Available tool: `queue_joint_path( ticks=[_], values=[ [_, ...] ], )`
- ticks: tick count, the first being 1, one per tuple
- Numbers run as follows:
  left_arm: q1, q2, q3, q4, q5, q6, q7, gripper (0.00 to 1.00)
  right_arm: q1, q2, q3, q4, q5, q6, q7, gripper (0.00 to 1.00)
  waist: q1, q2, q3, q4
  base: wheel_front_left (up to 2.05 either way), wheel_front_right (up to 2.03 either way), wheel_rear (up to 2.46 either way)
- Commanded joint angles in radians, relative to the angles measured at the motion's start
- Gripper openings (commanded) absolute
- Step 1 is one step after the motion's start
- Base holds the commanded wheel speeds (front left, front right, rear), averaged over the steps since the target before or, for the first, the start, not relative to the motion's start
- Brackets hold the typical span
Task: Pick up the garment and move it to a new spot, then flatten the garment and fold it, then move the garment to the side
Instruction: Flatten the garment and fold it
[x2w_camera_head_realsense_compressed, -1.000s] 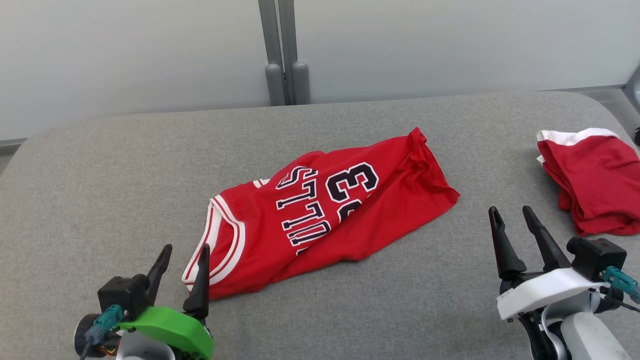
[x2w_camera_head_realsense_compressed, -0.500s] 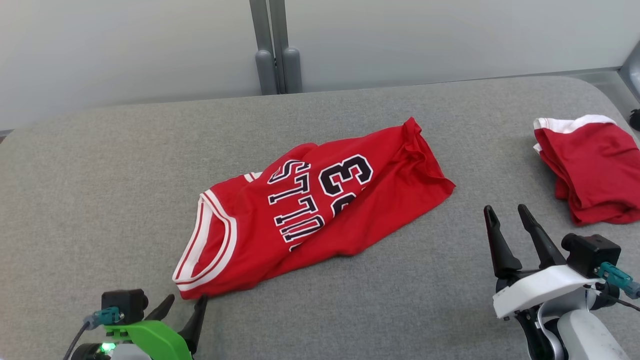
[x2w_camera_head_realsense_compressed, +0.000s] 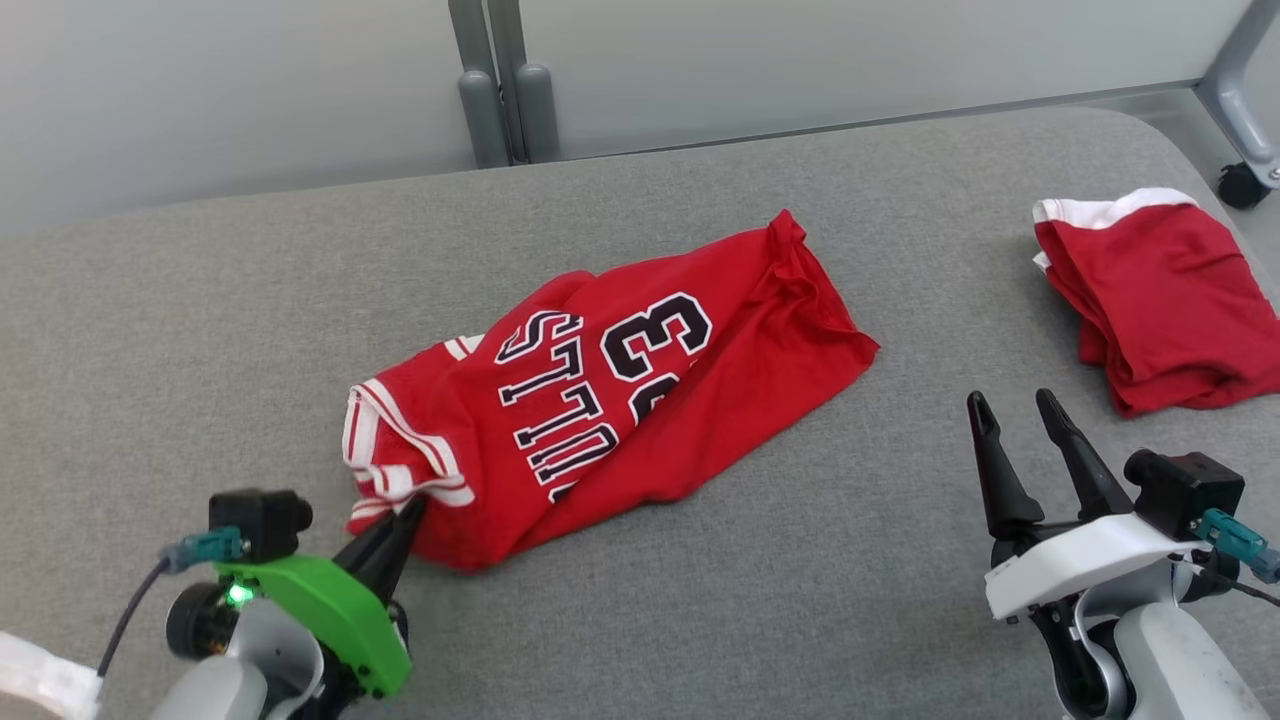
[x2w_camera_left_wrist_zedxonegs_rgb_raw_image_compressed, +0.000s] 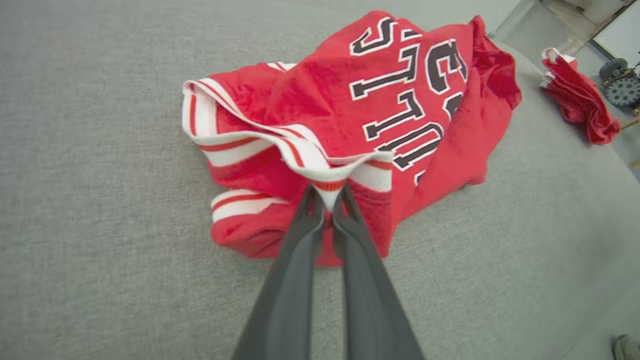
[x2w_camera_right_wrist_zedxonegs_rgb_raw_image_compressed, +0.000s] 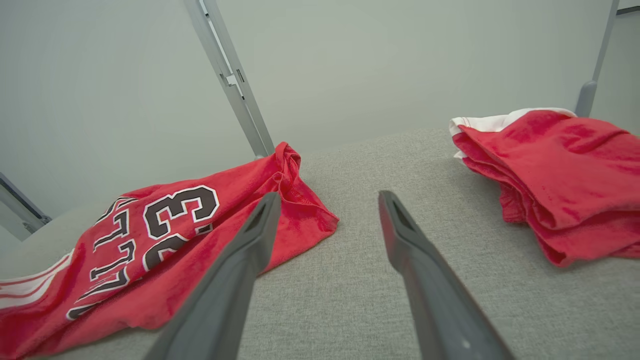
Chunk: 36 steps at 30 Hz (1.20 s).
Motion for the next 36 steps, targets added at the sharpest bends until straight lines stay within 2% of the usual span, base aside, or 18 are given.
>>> queue_joint_path(
  ticks=[1, 4, 7, 12, 15, 21, 27, 28, 29, 30, 33, 36],
  values=[
    [-0.033, 0.009, 0.005, -0.044, -0.015, -0.007, 0.01, 0.0, -0.013, 0.002, -0.001, -0.001, -0.004, 0.0, -0.006, 1.0, 0.0, -0.0001, 0.009, -0.011, 0.0, 0.0, 0.0],
    [-0.094, 0.013, 0.023, -0.135, -0.079, -0.015, 0.068, 0.0, -0.025, 0.006, -0.001, -0.002, -0.004, 0.0, -0.008, 1.0, 0.0, -0.0001, 0.028, -0.027, 0.0, 0.0, 0.0],
    [-0.18, 0.016, 0.037, -0.167, -0.143, -0.019, 0.145, 0.0, -0.049, 0.015, 0.011, -0.005, -0.005, 0.0, -0.012, 1.0, 0.0, -0.0001, 0.06, -0.051, 0.0, 0.0, 0.0],
    [-0.345, -0.006, 0.044, -0.093, -0.235, -0.02, 0.283, 0.0, -0.084, 0.04, 0.027, 0.016, 0.002, 0.0, -0.021, 1.0, 0.0, -0.0001, 0.112, -0.109, 0.0, 0.0, 0.0],
    [-0.431, -0.02, 0.027, -0.02, -0.242, -0.022, 0.333, 0.0, -0.106, 0.052, 0.038, 0.03, 0.006, 0.0, -0.029, 1.0, 0.0, -0.0001, 0.134, -0.148, 0.0, 0.0, 0.0],
    [-0.583, -0.056, -0.019, 0.149, -0.198, -0.028, 0.317, 0.0, -0.152, 0.074, 0.066, 0.058, 0.014, 0.0, -0.038, 1.0, 0.0, -0.0001, 0.165, -0.213, 0.0, 0.0, 0.0],
    [-0.683, -0.074, -0.101, 0.338, -0.151, -0.03, 0.235, 0.0, -0.193, 0.099, 0.084, 0.067, 0.025, 0.0, -0.04, 1.0, 0.0, -0.0001, 0.176, -0.234, 0.0, 0.0, 0.0],
    [-0.694, -0.079, -0.11, 0.363, -0.161, -0.03, 0.214, 0.19, -0.197, 0.101, 0.09, 0.069, 0.025, 0.0, -0.04, 1.0, 0.0, -0.0001, 0.175, -0.234, 0.0, 0.0, 0.0],
    [-0.701, -0.084, -0.12, 0.375, -0.17, -0.03, 0.199, 0.7, -0.2, 0.102, 0.094, 0.069, 0.025, 0.0, -0.04, 1.0, 0.0, -0.0001, 0.172, -0.232, 0.0, 0.0, 0.0],
    [-0.706, -0.09, -0.135, 0.387, -0.181, -0.03, 0.178, 1.0, -0.202, 0.103, 0.096, 0.072, 0.025, 0.0, -0.04, 1.0, 0.0, -0.0001, 0.168, -0.229, 0.0, 0.0, 0.0],
    [-0.707, -0.092, -0.183, 0.387, -0.21, -0.03, 0.135, 1.0, -0.197, 0.099, 0.089, 0.074, 0.018, 0.0, -0.04, 1.0, 0.0, -0.0001, 0.156, -0.207, 0.0, 0.0, 0.0],
    [-0.713, -0.061, -0.241, 0.357, -0.237, -0.03, 0.108, 1.0, -0.179, 0.082, 0.074, 0.076, 0.01, 0.0, -0.04, 1.0, 0.0, -0.0001, 0.137, -0.172, 0.0, 0.0, 0.0]
  ],
)
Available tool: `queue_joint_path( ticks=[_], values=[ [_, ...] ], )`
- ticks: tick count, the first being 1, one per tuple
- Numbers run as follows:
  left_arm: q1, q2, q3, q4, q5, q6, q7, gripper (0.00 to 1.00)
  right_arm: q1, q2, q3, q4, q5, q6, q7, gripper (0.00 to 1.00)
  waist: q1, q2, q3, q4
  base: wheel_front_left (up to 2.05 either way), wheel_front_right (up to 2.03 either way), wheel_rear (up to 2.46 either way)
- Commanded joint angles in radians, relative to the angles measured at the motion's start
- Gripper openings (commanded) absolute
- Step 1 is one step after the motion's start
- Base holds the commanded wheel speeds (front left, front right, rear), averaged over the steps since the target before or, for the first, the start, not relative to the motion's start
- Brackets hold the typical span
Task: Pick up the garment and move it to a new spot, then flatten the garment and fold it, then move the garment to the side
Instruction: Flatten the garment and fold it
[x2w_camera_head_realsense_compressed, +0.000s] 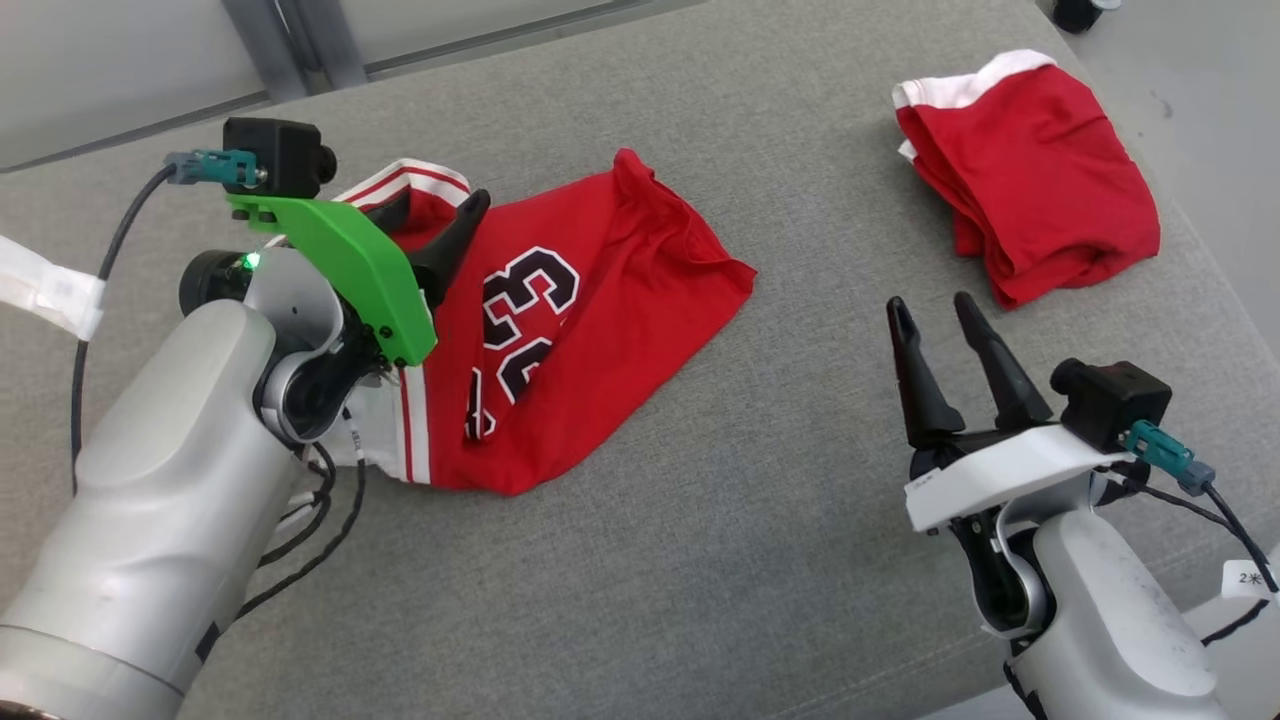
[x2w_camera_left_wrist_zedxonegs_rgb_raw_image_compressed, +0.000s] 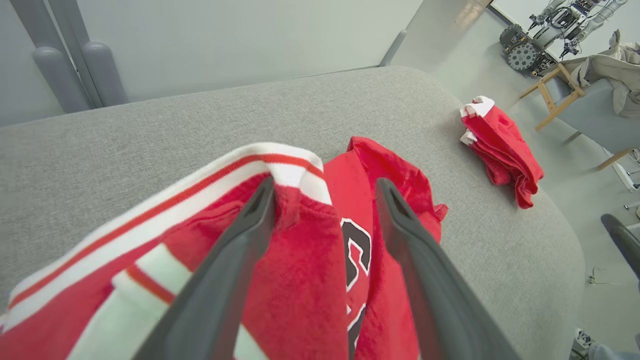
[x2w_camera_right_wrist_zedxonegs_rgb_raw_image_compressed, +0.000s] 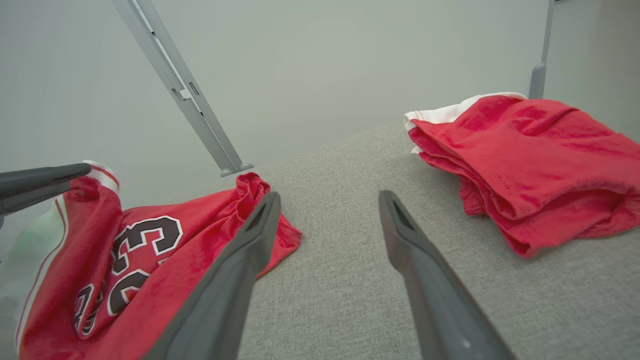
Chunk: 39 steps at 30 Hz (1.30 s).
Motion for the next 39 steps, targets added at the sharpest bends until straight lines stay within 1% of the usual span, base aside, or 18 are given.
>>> queue_joint_path(
  ticks=[1, 6, 12, 14, 18, 21, 23, 26, 32, 35, 39],
  values=[
    [-0.02, 0.031, -0.017, -0.016, -0.008, -0.003, -0.013, 1.0, 0.016, -0.008, -0.007, 0.002, -0.009, 0.0, -0.004, 1.0, 0.0, -0.0001, -0.034, 0.044, 0.0, 0.0, 0.0],
    [0.0, 0.116, -0.084, -0.085, -0.037, -0.003, -0.044, 1.0, 0.048, -0.027, -0.029, 0.0, -0.013, 0.0, -0.003, 1.0, 0.0, -0.0001, -0.081, 0.1, 0.0, 0.0, 0.0],
    [0.067, 0.196, -0.114, -0.143, -0.072, -0.003, -0.061, 1.0, 0.085, -0.039, -0.032, 0.004, -0.01, 0.0, -0.004, 1.0, 0.0, -0.0001, -0.123, 0.152, 0.0, 0.0, 0.0],
    [0.099, 0.214, -0.125, -0.153, -0.086, -0.003, -0.05, 1.0, 0.094, -0.043, -0.033, 0.003, -0.008, 0.0, -0.004, 1.0, 0.0, -0.0001, -0.131, 0.163, 0.0, 0.0, 0.0],
    [0.154, 0.25, -0.142, -0.152, -0.139, -0.003, 0.014, 1.0, 0.099, -0.046, -0.021, 0.002, -0.002, 0.0, -0.004, 1.0, 0.0, -0.0001, -0.132, 0.169, 0.0, 0.0, 0.0],
    [0.174, 0.266, -0.143, -0.141, -0.19, -0.003, 0.067, 1.0, 0.088, -0.046, -0.012, -0.001, 0.001, 0.0, -0.004, 1.0, 0.0, -0.0001, -0.12, 0.161, 0.0, 0.0, 0.0],
    [0.168, 0.277, -0.14, -0.131, -0.201, -0.003, 0.078, 1.0, 0.079, -0.048, -0.008, -0.005, 0.002, 0.0, -0.004, 1.0, 0.0, -0.0001, -0.108, 0.152, 0.0, 0.0, 0.0],
    [0.146, 0.282, -0.144, -0.113, -0.208, -0.003, 0.083, 1.0, 0.071, -0.049, -0.006, -0.007, 0.001, 0.0, -0.004, 1.0, 0.0, -0.0001, -0.088, 0.137, 0.0, 0.0, 0.0],
    [0.103, 0.288, -0.185, -0.039, -0.177, -0.003, 0.115, 1.0, 0.044, -0.04, 0.005, -0.012, 0.0, 0.0, -0.004, 1.0, 0.0, -0.0001, -0.039, 0.095, 0.0, 0.0, 0.0],
    [0.091, 0.282, -0.206, -0.031, -0.204, -0.003, 0.152, 1.0, 0.038, -0.036, -0.001, -0.013, -0.001, 0.0, -0.004, 1.0, 0.0, -0.0001, -0.022, 0.076, 0.0, 0.0, 0.0],
    [0.086, 0.302, -0.224, -0.047, -0.236, -0.003, 0.171, 1.0, 0.043, -0.031, -0.008, -0.015, -0.004, 0.0, -0.004, 1.0, 0.0, -0.0001, -0.013, 0.062, 0.0, 0.0, 0.0]
  ],
)
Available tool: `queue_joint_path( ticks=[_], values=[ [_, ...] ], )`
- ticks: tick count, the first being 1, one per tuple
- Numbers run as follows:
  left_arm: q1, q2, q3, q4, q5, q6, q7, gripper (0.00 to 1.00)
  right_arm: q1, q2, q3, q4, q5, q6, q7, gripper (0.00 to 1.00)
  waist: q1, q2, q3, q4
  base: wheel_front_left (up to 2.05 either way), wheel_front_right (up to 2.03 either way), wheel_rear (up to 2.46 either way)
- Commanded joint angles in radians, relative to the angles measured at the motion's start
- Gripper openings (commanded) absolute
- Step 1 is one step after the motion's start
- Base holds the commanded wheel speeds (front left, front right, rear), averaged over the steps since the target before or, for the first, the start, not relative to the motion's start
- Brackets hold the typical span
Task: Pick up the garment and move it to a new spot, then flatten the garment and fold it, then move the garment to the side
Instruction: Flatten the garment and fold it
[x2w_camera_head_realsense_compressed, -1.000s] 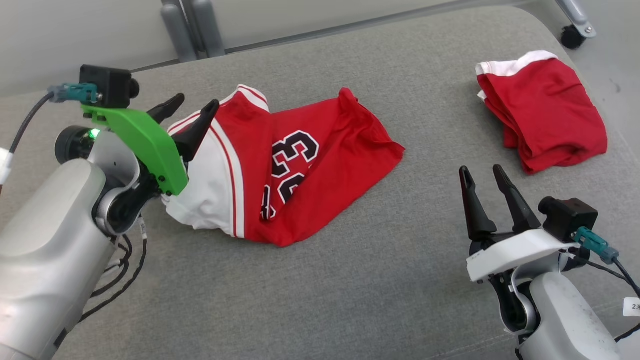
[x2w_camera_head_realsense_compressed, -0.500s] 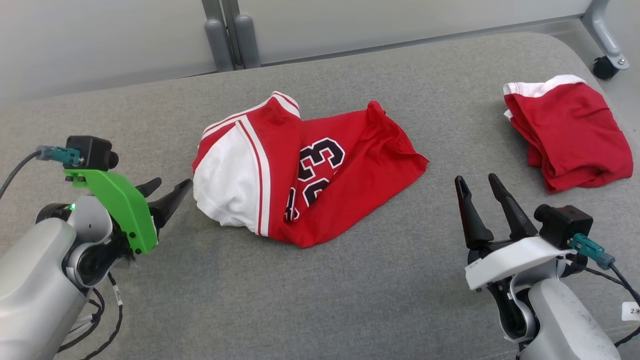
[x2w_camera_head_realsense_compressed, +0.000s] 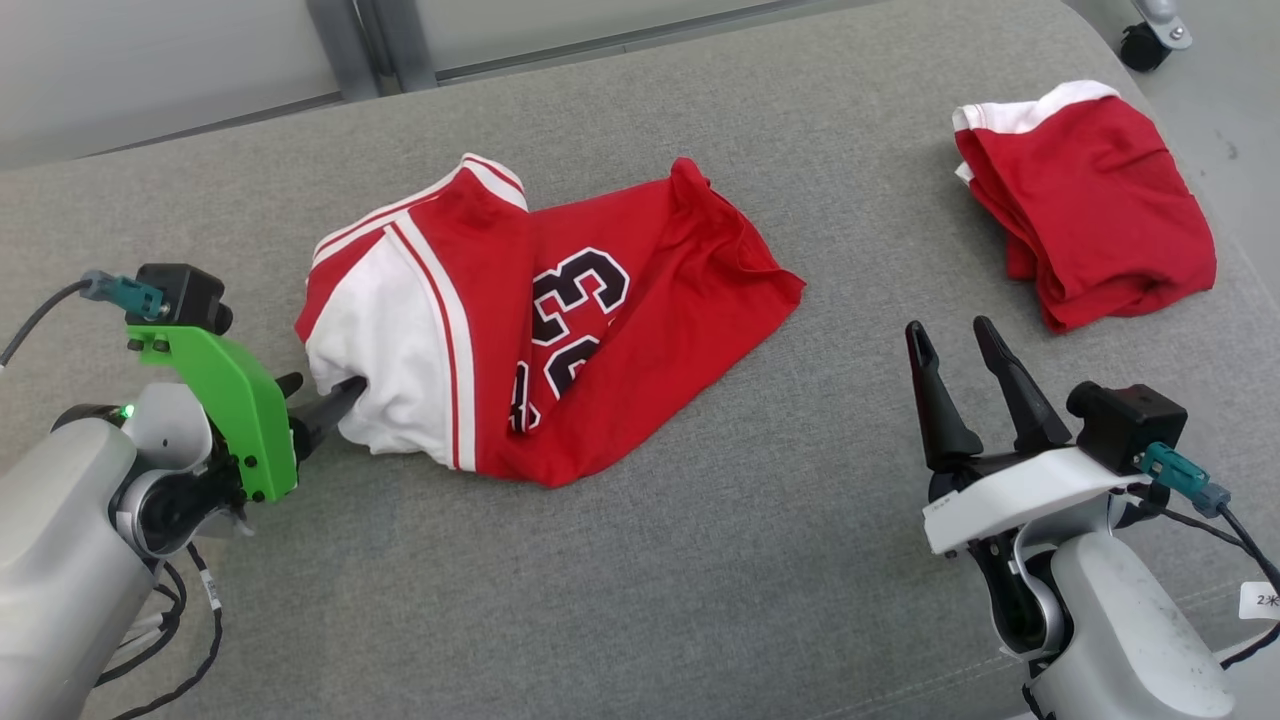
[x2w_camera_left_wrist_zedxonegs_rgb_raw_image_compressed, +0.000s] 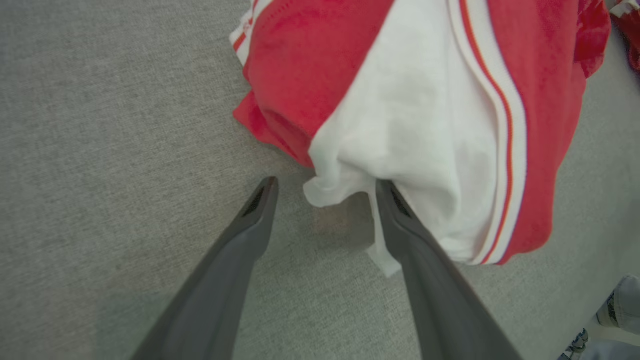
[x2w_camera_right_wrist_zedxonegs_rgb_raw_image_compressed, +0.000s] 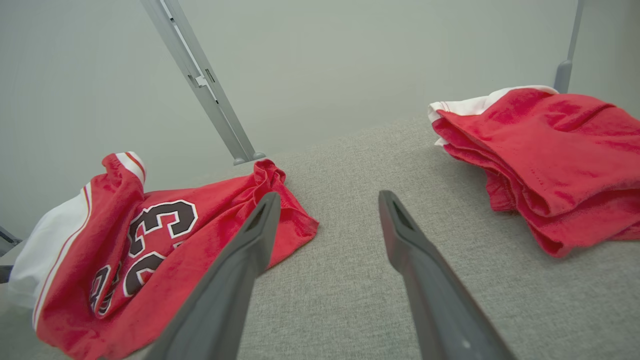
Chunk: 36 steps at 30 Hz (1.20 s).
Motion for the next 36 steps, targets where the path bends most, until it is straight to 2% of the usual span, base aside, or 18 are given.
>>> queue_joint_path(
  ticks=[1, 2, 4, 12, 20, 22, 28, 36],
  values=[
    [-0.012, 0.017, -0.004, -0.001, -0.014, -0.003, -0.004, 0.96, -0.001, 0.004, -0.001, -0.004, -0.005, 0.0, -0.003, 1.0, 0.0, 0.0, 0.014, -0.015, 0.0, 0.0, 0.0],
    [-0.014, 0.02, -0.01, -0.002, -0.014, -0.003, -0.007, 0.57, 0.0, 0.004, -0.002, -0.003, -0.007, 0.0, -0.003, 1.0, 0.0, 0.0, 0.013, -0.017, 0.0, 0.0, 0.0],
    [-0.017, 0.024, -0.016, 0.0, -0.018, -0.003, -0.01, 0.0, 0.002, 0.005, -0.003, -0.002, -0.008, 0.0, -0.003, 1.0, 0.0, 0.0, 0.011, -0.019, 0.0, 0.0, 0.0],
    [-0.022, 0.049, -0.052, -0.04, -0.028, -0.003, -0.007, 0.0, 0.026, -0.001, -0.027, 0.01, -0.016, 0.0, -0.003, 1.0, 0.0, 0.0, -0.031, 0.02, 0.0, 0.0, 0.0],
    [0.014, 0.097, -0.062, -0.117, -0.059, -0.001, 0.001, 0.0, 0.065, -0.02, -0.044, 0.026, -0.01, 0.0, -0.003, 1.0, 0.0, 0.0, -0.121, 0.099, 0.0, 0.0, 0.0],
    [0.028, 0.115, -0.064, -0.143, -0.072, 0.009, 0.017, 0.0, 0.076, -0.026, -0.05, 0.027, -0.007, 0.0, -0.003, 1.0, 0.0, 0.0, -0.143, 0.121, 0.0, 0.0, 0.0],
    [0.135, 0.216, -0.073, -0.297, -0.136, 0.067, 0.075, 0.0, 0.12, -0.041, -0.066, 0.032, 0.002, 0.0, -0.001, 1.0, 0.0, 0.0, -0.201, 0.189, 0.0, 0.0, 0.0],
    [0.307, 0.338, -0.085, -0.438, -0.264, 0.162, 0.124, 0.0, 0.153, -0.053, -0.081, 0.021, 0.003, 0.0, 0.017, 1.0, 0.0, 0.0, -0.226, 0.224, 0.0, 0.0, 0.0]
  ],
)
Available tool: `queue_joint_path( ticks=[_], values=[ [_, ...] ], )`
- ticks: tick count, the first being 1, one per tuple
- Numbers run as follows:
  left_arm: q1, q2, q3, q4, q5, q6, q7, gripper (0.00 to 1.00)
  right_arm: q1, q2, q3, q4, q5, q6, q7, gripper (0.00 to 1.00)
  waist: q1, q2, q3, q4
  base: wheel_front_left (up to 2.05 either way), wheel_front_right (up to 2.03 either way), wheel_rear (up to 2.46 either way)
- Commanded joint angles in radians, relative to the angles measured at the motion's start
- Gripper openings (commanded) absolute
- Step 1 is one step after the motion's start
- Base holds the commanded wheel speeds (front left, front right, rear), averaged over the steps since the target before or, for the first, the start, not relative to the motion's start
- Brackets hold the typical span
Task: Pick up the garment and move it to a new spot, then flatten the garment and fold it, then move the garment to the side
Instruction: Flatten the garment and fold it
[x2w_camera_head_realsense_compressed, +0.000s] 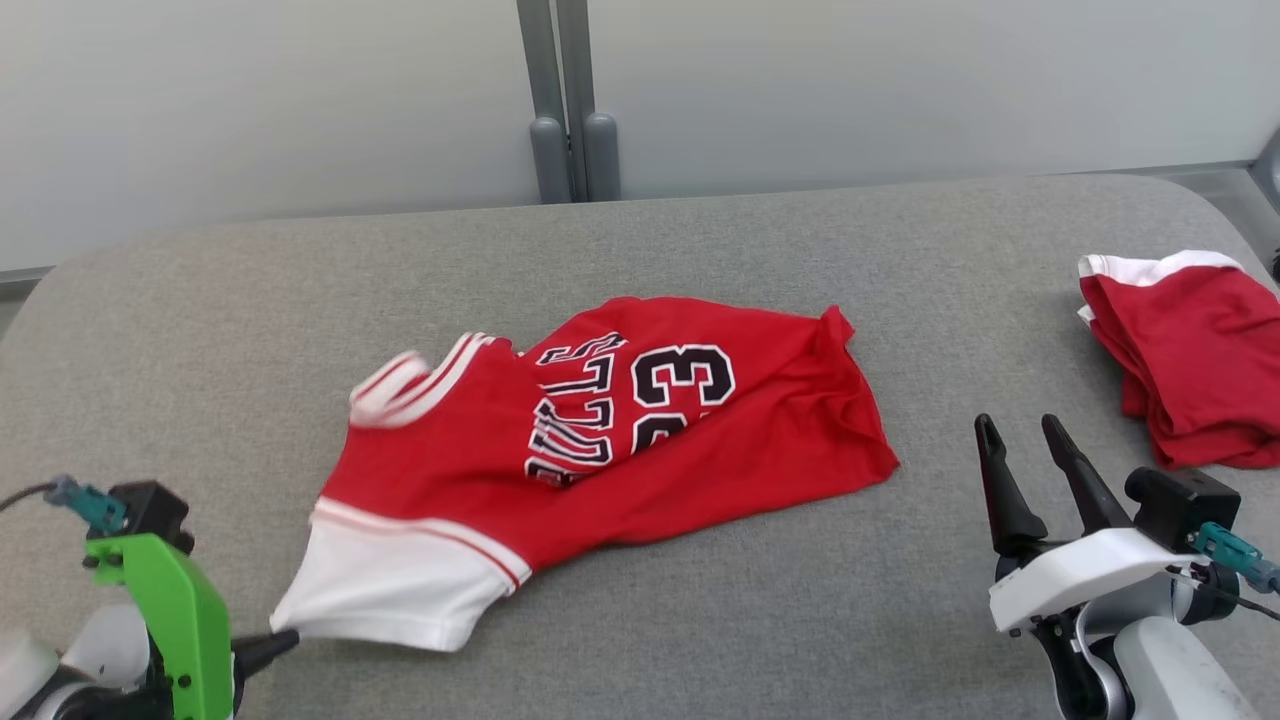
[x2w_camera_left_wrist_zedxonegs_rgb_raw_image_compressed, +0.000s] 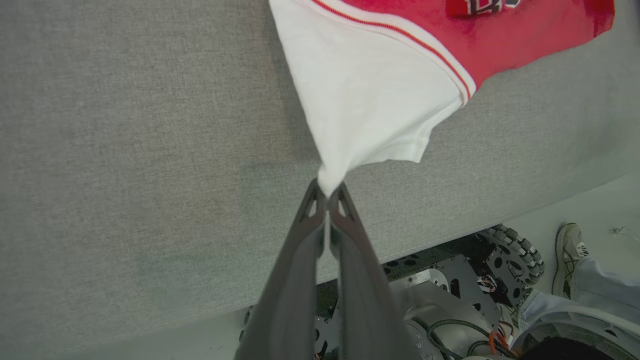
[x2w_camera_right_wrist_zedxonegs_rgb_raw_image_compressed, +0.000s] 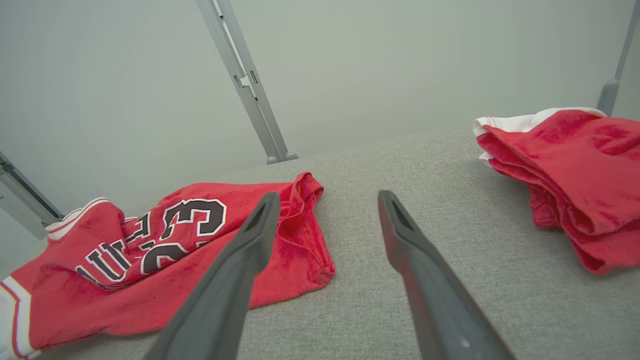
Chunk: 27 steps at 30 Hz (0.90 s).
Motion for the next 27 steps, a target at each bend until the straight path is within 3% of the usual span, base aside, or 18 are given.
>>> queue_joint_path(
  ticks=[1, 5, 6, 7, 8, 14, 18, 27],
  values=[
    [0.036, 0.011, -0.007, -0.003, -0.026, 0.012, 0.008, 0.0, 0.013, -0.008, -0.003, -0.004, 0.001, 0.0, 0.005, 1.0, 0.0, 0.0, -0.016, 0.018, 0.0, 0.0, 0.0],
    [0.102, 0.0, -0.026, 0.03, -0.056, 0.04, 0.004, 0.0, 0.014, -0.008, -0.002, -0.012, -0.001, 0.0, 0.016, 1.0, 0.0, 0.0, -0.012, 0.018, 0.0, 0.0, 0.0],
    [0.112, -0.015, -0.028, 0.048, -0.053, 0.043, -0.014, 0.18, 0.013, -0.008, -0.001, -0.014, -0.002, 0.0, 0.019, 1.0, 0.0, 0.0, -0.01, 0.016, 0.0, 0.0, 0.0],
    [0.12, -0.031, -0.025, 0.065, -0.059, 0.04, -0.029, 0.5, 0.012, -0.008, 0.002, -0.016, -0.003, 0.0, 0.023, 1.0, 0.0, 0.0, -0.007, 0.015, 0.0, 0.0, 0.0],
    [0.132, -0.049, -0.026, 0.083, -0.069, 0.03, -0.036, 1.0, 0.011, -0.008, 0.003, -0.017, -0.004, 0.0, 0.024, 1.0, 0.0, 0.0, -0.006, 0.014, 0.0, 0.0, 0.0],
    [0.09, -0.048, -0.024, 0.137, 0.013, 0.012, -0.105, 1.0, 0.017, -0.016, 0.001, -0.027, -0.006, 0.0, 0.035, 1.0, 0.0, 0.0, -0.008, 0.009, 0.0, 0.0, 0.0],
    [0.058, -0.03, 0.032, 0.095, 0.09, 0.031, -0.273, 1.0, 0.024, -0.017, -0.001, -0.033, -0.009, 0.0, 0.041, 1.0, 0.0, 0.0, -0.017, 0.004, 0.0, 0.0, 0.0],
    [0.137, -0.108, 0.147, -0.055, 0.243, 0.237, -0.73, 1.0, 0.046, -0.016, 0.014, -0.036, -0.015, 0.0, 0.052, 1.0, 0.0, 0.0, -0.027, -0.006, 0.0, 0.0, 0.0]
  ],
)
